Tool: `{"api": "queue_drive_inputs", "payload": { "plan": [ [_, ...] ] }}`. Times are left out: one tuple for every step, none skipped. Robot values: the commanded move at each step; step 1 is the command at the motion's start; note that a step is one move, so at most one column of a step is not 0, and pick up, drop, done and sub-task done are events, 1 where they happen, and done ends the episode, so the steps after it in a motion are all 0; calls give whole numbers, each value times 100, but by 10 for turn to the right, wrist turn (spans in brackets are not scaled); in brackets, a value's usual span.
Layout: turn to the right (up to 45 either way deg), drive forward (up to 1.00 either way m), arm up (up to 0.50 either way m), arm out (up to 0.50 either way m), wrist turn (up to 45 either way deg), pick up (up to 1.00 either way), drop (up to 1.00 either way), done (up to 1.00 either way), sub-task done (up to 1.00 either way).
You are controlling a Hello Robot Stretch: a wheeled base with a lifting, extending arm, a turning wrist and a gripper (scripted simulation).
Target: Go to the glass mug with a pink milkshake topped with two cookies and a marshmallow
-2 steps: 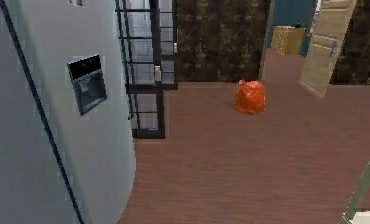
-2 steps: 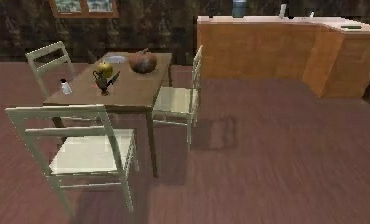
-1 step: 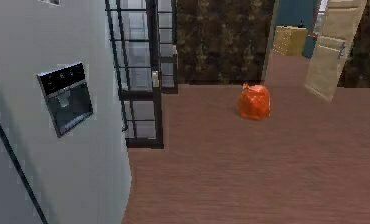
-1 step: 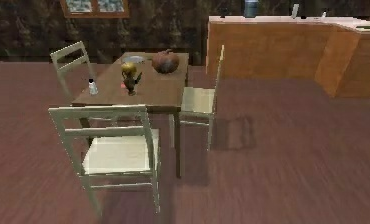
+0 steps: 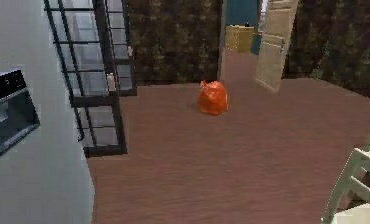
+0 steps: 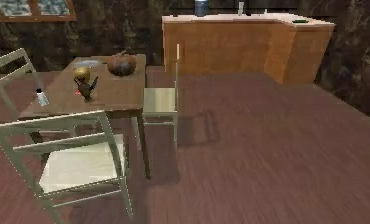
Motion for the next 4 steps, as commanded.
{"api": "queue_drive_inputs", "payload": {
  "plan": [
    [0,90,0,0,0,0,0,0,0],
    [390,0,0,0,0,0,0,0,0],
    [0,100,0,0,0,0,0,0,0],
    [0,80,0,0,0,0,0,0,0]
  ]
}}
